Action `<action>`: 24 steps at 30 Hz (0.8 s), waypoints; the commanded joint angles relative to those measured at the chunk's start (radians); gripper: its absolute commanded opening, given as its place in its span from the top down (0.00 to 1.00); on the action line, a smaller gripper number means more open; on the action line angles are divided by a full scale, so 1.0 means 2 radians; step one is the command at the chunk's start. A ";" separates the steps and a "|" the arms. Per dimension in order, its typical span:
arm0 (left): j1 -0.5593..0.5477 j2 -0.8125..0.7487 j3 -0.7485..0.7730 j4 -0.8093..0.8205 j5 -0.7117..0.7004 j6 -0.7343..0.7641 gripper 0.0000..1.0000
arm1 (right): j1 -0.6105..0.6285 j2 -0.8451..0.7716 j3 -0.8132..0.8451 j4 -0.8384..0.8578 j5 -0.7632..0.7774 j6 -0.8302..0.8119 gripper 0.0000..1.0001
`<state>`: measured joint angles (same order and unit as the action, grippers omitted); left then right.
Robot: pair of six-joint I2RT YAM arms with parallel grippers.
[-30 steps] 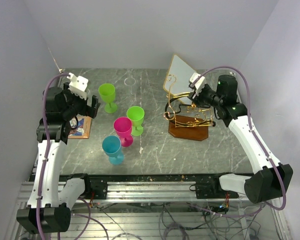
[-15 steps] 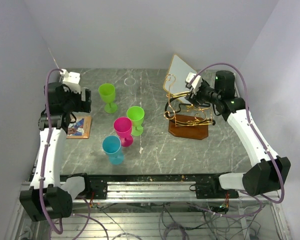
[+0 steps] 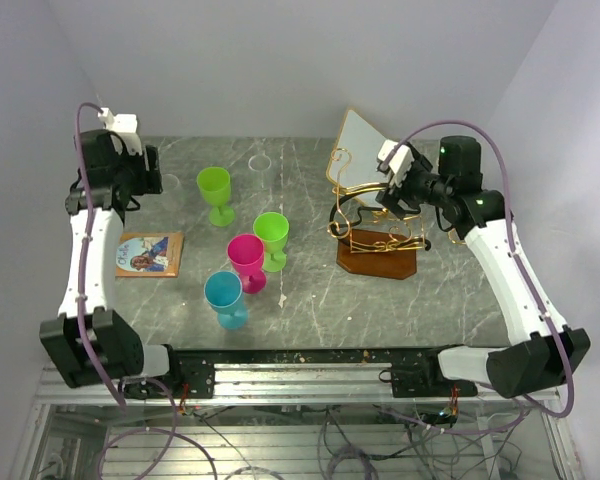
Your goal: Place the wine glass upside down on the wine glass rack
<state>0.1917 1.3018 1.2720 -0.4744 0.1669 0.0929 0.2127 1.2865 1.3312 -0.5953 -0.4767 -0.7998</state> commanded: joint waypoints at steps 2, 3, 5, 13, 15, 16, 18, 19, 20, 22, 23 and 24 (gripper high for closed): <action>0.005 0.081 0.070 -0.042 -0.009 0.006 0.31 | 0.001 -0.030 0.043 -0.060 0.038 0.011 0.20; 0.005 0.096 0.083 -0.050 -0.009 0.009 0.33 | 0.001 -0.033 0.048 -0.069 0.043 0.011 0.20; 0.004 0.122 0.107 -0.066 -0.005 0.014 0.38 | 0.001 -0.038 0.059 -0.082 0.054 0.011 0.20; 0.001 0.185 0.163 -0.100 0.009 0.021 0.40 | 0.001 -0.042 0.084 -0.107 0.059 0.021 0.20; -0.002 0.191 0.167 -0.102 0.004 0.023 0.41 | 0.001 -0.042 0.086 -0.108 0.062 0.023 0.20; -0.004 0.195 0.168 -0.102 0.001 0.024 0.41 | 0.001 -0.042 0.087 -0.108 0.062 0.023 0.20; -0.008 0.201 0.169 -0.105 -0.003 0.028 0.42 | 0.001 -0.042 0.089 -0.110 0.064 0.023 0.21; -0.010 0.204 0.170 -0.108 -0.007 0.030 0.42 | 0.001 -0.042 0.090 -0.112 0.066 0.023 0.21; -0.011 0.207 0.171 -0.111 -0.010 0.031 0.42 | 0.001 -0.041 0.091 -0.112 0.068 0.023 0.21; -0.015 0.211 0.171 -0.113 -0.014 0.034 0.43 | 0.001 -0.042 0.091 -0.112 0.069 0.024 0.21; -0.016 0.214 0.172 -0.114 -0.016 0.035 0.43 | 0.001 -0.042 0.091 -0.112 0.069 0.024 0.21; -0.017 0.217 0.172 -0.115 -0.018 0.035 0.43 | 0.001 -0.042 0.090 -0.112 0.068 0.025 0.21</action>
<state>0.1715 1.7153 1.5799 -0.6750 0.1574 0.1448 0.2127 1.2087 1.4803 -0.8059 -0.3508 -0.7643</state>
